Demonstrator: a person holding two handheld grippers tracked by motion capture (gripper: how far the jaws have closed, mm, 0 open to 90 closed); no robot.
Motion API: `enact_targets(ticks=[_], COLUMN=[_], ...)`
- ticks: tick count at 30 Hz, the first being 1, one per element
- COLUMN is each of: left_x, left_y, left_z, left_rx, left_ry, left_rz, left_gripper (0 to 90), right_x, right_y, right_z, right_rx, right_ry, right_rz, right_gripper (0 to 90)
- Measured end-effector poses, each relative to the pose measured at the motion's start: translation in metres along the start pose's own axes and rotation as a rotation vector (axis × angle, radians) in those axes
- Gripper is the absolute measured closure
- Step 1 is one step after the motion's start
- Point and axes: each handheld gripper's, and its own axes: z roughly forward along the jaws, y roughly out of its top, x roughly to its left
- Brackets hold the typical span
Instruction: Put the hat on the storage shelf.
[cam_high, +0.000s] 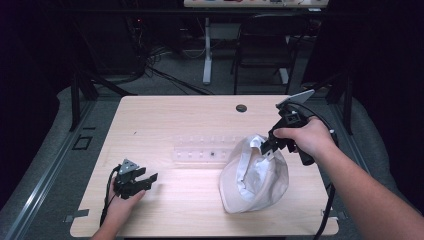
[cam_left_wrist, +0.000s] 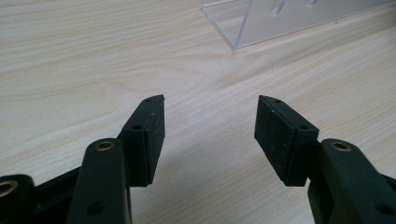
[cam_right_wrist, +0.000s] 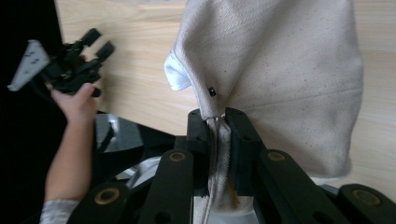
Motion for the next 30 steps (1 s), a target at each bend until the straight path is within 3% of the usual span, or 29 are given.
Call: enact_targets(ticks=[2,6,13,20,30], left_x=[0.000,0.000,0.001,-0.001,-0.014], left_y=[0.000,0.000,0.000,0.000,0.003], left_z=[0.000,-0.001,0.000,-0.001,-0.002], left_rx=[0.011,-0.001,0.000,-0.008,-0.019], left_ry=[0.000,-0.001,-0.002,0.004,-0.012], left_rz=[0.003,0.004,0.000,0.000,0.047], left_gripper=[43.4,43.4,43.4,43.5,43.5], right_x=[0.001,0.002,0.006,0.012,0.017], right_y=[0.000,0.002,0.003,0.004,0.012], right_z=[0.000,0.002,0.001,-0.012,-0.031], right_rx=[0.016,0.021,0.020,-0.033,-0.071], right_ry=[0.067,0.130,0.189,0.275,0.368], right_rz=[0.011,0.008,0.008,-0.009,-0.007], right_gripper=[80.9,80.9,81.0,81.1,81.1])
